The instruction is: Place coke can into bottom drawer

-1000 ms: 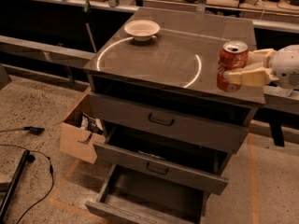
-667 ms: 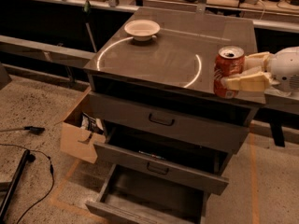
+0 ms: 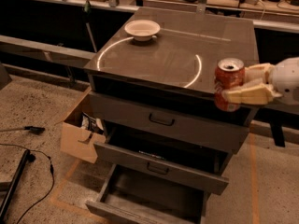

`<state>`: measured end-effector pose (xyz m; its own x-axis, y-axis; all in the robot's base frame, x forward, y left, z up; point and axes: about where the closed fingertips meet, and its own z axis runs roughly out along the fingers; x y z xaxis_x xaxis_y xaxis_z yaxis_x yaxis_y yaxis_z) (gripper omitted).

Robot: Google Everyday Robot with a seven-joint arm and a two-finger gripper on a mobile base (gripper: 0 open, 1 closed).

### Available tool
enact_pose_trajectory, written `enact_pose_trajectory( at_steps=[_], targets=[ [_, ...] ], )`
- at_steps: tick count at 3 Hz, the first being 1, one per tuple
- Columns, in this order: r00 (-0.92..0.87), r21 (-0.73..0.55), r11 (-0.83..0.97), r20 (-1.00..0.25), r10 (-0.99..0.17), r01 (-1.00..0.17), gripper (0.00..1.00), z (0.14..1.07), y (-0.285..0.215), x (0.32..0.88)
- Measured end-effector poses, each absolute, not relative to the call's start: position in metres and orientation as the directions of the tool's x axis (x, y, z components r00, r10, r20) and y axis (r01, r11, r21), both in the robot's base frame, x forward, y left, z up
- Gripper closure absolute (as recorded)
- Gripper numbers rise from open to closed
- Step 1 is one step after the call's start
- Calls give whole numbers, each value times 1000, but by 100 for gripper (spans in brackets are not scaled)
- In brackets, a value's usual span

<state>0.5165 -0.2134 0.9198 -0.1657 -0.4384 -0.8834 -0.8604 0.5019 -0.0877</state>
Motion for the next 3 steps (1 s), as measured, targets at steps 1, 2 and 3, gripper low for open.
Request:
enact_pose_trajectory(
  at_steps=[1,2,3],
  targets=[
    [-211,-35,495,-877,-432,-868,100,897,-200,465],
    [-222,18,496,-908,-355,-868,100,867,-186,418],
    [-206,64,468,-944,-259,-881,100,829,-163,383]
  ],
)
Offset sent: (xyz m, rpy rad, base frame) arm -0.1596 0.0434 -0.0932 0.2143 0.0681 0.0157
